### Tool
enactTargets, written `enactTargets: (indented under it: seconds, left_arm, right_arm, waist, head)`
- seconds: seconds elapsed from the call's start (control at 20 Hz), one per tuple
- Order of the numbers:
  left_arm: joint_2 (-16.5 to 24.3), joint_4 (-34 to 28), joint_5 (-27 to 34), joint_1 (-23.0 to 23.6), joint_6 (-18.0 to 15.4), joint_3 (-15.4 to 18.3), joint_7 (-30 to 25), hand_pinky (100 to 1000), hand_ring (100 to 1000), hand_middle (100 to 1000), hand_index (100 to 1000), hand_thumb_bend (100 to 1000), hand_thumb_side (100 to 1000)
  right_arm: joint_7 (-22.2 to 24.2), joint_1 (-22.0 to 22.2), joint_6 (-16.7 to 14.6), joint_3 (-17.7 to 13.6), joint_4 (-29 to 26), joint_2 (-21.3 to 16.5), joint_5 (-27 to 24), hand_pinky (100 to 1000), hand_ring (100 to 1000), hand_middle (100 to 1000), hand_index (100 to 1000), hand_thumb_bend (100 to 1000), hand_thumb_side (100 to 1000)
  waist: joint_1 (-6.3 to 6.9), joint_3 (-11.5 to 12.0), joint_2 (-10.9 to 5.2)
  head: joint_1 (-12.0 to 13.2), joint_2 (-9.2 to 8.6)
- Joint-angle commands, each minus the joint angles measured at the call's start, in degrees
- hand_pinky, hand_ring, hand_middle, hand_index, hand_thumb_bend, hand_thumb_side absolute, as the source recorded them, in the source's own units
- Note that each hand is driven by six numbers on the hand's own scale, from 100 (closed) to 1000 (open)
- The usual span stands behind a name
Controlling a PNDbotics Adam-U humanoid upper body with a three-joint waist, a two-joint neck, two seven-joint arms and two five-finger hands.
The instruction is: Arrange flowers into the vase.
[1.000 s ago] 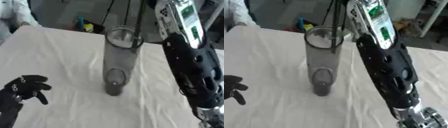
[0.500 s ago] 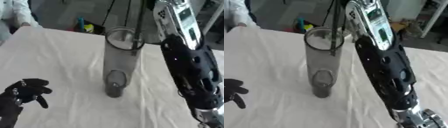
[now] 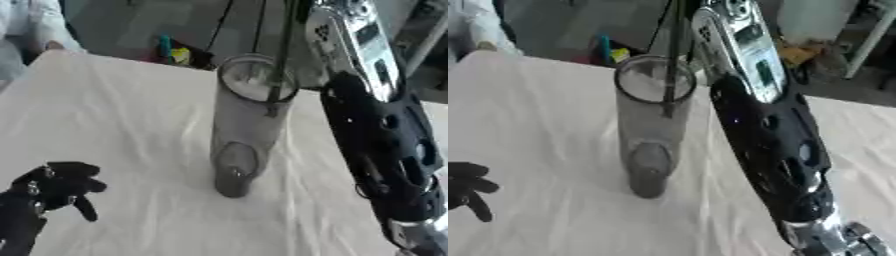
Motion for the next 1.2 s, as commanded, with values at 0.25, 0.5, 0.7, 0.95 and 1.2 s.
enactTargets:
  seconds: [0.25, 0.5, 0.7, 0.95, 1.2]
  left_arm:
    - [-0.2, -1.0, -0.5, -0.7, 0.0, -0.4, -0.5, 483, 719, 757, 724, 100, 1000]
    - [-0.2, -1.0, -0.7, -0.7, 0.0, -0.4, -0.7, 483, 720, 758, 724, 100, 1000]
    - [-0.3, -1.0, -0.8, -0.7, 0.1, -0.3, -0.9, 484, 720, 758, 724, 100, 1000]
    - [-0.3, -1.0, -0.9, -0.6, 0.1, -0.3, -0.9, 484, 721, 759, 724, 100, 1000]
    - [-0.3, -1.0, -1.1, -0.6, 0.2, -0.2, -1.0, 485, 722, 760, 724, 100, 1000]
  right_arm:
    - [-0.3, -1.2, -4.6, -0.6, -0.6, -1.1, 1.4, 100, 190, 100, 100, 100, 820]
    - [-1.2, -0.7, -7.0, -0.4, -1.1, -1.7, 4.7, 100, 265, 100, 100, 100, 817]
    - [-2.3, 0.0, -10.2, -0.4, -0.9, -2.3, 10.2, 100, 307, 100, 100, 100, 820]
    - [-3.1, 0.9, -13.3, -0.1, 0.2, -2.9, 16.6, 132, 385, 100, 142, 100, 818]
    - [-3.0, 1.4, -13.1, 0.0, 1.1, -2.8, 18.6, 155, 439, 100, 167, 100, 829]
  waist:
    - [-0.48, 0.0, 0.09]
    - [-0.44, -0.2, 0.15]
    - [-0.37, -0.4, 0.22]
    - [-0.38, -0.6, 0.28]
    - [-0.36, -0.8, 0.32]
  head:
    - [0.2, -0.63]
    - [0.4, -0.57]
    - [0.5, -0.57]
    - [0.7, -0.59]
    - [0.9, -0.52]
